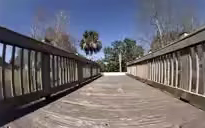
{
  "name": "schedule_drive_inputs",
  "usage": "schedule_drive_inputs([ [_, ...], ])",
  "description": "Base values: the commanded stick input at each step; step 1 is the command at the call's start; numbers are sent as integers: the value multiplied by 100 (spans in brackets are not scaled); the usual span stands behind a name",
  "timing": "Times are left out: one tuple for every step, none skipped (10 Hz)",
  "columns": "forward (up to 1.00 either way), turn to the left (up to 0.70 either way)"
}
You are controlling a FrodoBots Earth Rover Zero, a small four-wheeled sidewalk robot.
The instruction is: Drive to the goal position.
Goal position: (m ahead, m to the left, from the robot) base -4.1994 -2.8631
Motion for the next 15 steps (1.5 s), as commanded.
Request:
schedule_drive_inputs([
  [70, 4],
  [70, 4],
  [70, 4],
  [70, 4],
  [70, 4],
  [70, 4],
  [70, 4],
  [70, 4],
  [70, 4],
  [70, 4],
  [70, 4],
  [70, 3],
  [70, 3],
  [70, 3],
  [70, 3],
])
